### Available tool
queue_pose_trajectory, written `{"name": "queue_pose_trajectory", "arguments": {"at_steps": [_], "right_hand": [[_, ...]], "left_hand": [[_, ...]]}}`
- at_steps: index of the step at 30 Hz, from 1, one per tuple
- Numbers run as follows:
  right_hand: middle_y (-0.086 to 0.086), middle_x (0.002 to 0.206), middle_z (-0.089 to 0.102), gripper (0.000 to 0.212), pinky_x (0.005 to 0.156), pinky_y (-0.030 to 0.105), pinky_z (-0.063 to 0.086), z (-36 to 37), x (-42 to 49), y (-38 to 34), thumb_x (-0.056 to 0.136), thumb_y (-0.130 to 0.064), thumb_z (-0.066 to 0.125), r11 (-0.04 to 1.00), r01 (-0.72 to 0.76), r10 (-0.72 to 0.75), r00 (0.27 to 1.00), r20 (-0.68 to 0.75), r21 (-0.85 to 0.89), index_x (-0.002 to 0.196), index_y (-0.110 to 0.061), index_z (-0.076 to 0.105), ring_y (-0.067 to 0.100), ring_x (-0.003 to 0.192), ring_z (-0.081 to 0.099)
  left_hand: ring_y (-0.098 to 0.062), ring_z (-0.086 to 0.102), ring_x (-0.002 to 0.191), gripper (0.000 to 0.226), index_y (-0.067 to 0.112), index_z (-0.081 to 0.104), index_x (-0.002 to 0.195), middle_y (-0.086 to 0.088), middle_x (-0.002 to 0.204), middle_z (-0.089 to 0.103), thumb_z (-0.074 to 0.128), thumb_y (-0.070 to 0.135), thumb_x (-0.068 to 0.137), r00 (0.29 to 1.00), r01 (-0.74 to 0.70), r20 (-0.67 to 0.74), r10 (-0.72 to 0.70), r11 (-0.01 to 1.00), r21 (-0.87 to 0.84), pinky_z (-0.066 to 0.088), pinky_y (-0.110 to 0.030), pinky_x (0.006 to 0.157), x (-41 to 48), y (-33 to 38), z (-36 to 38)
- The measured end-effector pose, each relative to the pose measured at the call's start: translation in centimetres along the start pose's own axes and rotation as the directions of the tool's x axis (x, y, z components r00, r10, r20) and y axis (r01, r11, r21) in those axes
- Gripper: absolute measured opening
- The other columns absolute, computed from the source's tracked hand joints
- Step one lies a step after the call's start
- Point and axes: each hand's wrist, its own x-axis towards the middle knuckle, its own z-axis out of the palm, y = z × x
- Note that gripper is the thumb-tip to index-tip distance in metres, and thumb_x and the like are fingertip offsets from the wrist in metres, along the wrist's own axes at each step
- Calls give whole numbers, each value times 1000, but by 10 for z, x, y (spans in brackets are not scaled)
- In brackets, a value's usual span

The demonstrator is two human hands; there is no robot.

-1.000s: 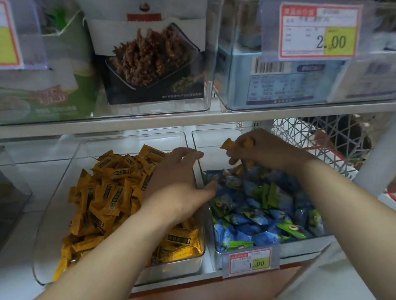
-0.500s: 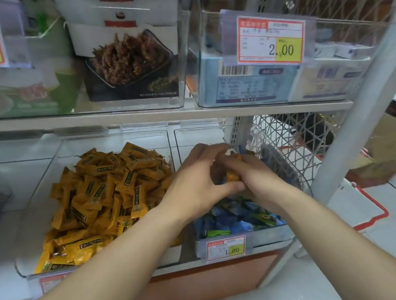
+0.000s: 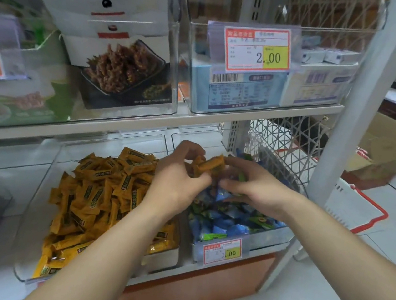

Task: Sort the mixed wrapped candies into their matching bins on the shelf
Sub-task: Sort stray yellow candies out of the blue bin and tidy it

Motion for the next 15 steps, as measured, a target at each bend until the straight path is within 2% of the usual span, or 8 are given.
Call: {"name": "queue_pose_trajectory", "arguments": {"at_steps": [2, 4, 6, 8, 11, 13, 15], "right_hand": [[-6, 114, 72, 37, 88, 27, 53, -5, -1, 1, 92, -12, 68, 951, 38, -56, 997, -52, -308, 127, -24, 63, 11, 111, 66], [-12, 118, 69, 34, 92, 27, 51, -12, 0, -1, 91, -21, 68, 796, 21, -91, 992, -84, -605, 124, -29, 65, 5, 110, 63], [-11, 122, 65, 35, 90, 30, 52, -16, 0, -4, 89, -33, 68, 610, -26, -113, 986, -120, -792, 124, -32, 64, 7, 107, 62], [-11, 119, 63, 33, 82, 29, 52, -18, 5, -9, 87, -40, 67, 505, -43, -201, 965, -166, -862, 120, -32, 65, 11, 103, 60], [-21, 102, 54, 32, 70, 16, 39, -19, 26, -17, 89, -44, 65, 505, -35, -252, 950, -185, -863, 119, -34, 62, 5, 93, 51], [-22, 109, 55, 36, 77, 16, 37, -18, 53, -17, 93, -43, 61, 506, -8, -205, 970, -129, -863, 127, -31, 60, 4, 98, 51], [-12, 122, 61, 35, 81, 18, 39, -18, 83, -13, 95, -37, 59, 553, 13, -152, 985, -85, -833, 129, -26, 60, 6, 102, 55]], "left_hand": [[5, 61, 85, 32, 35, 57, 100, 19, 97, 65, 74, 31, 74, 997, 33, -71, -35, 999, -25, 51, -15, 66, 2, -4, -18], [6, 62, 82, 30, 39, 56, 101, 23, 97, 65, 73, 32, 76, 985, 80, -157, -76, 997, 21, 50, -15, 62, 4, -13, -40], [1, 63, 82, 33, 41, 56, 105, 24, 100, 64, 72, 27, 80, 970, 146, -215, -114, 980, 137, 51, -20, 67, 5, -26, -62], [-12, 63, 93, 32, 36, 59, 111, 16, 105, 62, 71, 27, 83, 967, 211, -200, -156, 933, 292, 49, -28, 77, 4, -39, -78], [-21, 58, 106, 25, 33, 65, 108, 6, 114, 63, 68, 31, 83, 975, 209, -180, -134, 830, 516, 43, -30, 82, 2, -48, -86], [-20, 54, 115, 33, 33, 62, 116, 6, 122, 60, 66, 36, 83, 986, 148, -148, -82, 843, 517, 41, -30, 86, 2, -44, -80], [-15, 49, 123, 44, 37, 56, 126, 10, 130, 56, 60, 49, 84, 997, 81, -38, -72, 884, 460, 38, -27, 91, 0, -37, -66]]}}
